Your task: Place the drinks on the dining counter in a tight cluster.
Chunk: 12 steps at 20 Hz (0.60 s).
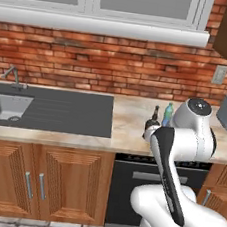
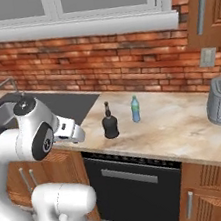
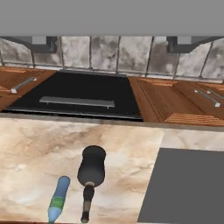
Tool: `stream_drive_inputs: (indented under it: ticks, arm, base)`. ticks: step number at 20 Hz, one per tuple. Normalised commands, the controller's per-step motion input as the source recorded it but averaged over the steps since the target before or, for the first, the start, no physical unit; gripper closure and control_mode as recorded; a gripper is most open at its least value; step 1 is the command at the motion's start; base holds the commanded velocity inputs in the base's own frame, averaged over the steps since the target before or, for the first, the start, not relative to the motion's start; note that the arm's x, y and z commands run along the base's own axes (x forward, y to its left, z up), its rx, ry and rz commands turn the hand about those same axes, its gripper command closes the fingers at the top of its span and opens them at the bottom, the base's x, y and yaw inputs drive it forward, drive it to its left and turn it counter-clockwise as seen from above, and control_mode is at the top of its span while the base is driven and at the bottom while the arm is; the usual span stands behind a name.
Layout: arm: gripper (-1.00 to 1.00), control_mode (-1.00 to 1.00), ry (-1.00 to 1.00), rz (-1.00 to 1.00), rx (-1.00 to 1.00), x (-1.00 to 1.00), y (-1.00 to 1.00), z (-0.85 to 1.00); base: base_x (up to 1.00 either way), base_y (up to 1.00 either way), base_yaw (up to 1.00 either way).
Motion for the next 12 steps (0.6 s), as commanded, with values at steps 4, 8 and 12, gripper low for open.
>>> stream_drive_inputs:
  ticks: [4, 8, 12]
  arm:
    - [-1.0, 1.0, 0.0, 0.0, 0.0, 0.0, 0.0, 0.0]
    - [-1.0, 1.0, 0.0, 0.0, 0.0, 0.0, 0.0, 0.0]
    - [-1.0, 1.0, 0.0, 0.0, 0.0, 0.0, 0.0, 0.0]
  base:
    - [0.64, 0.5, -0.23]
    - [0.63, 0.35, -0.23]
    - [0.62, 0.36, -0.22]
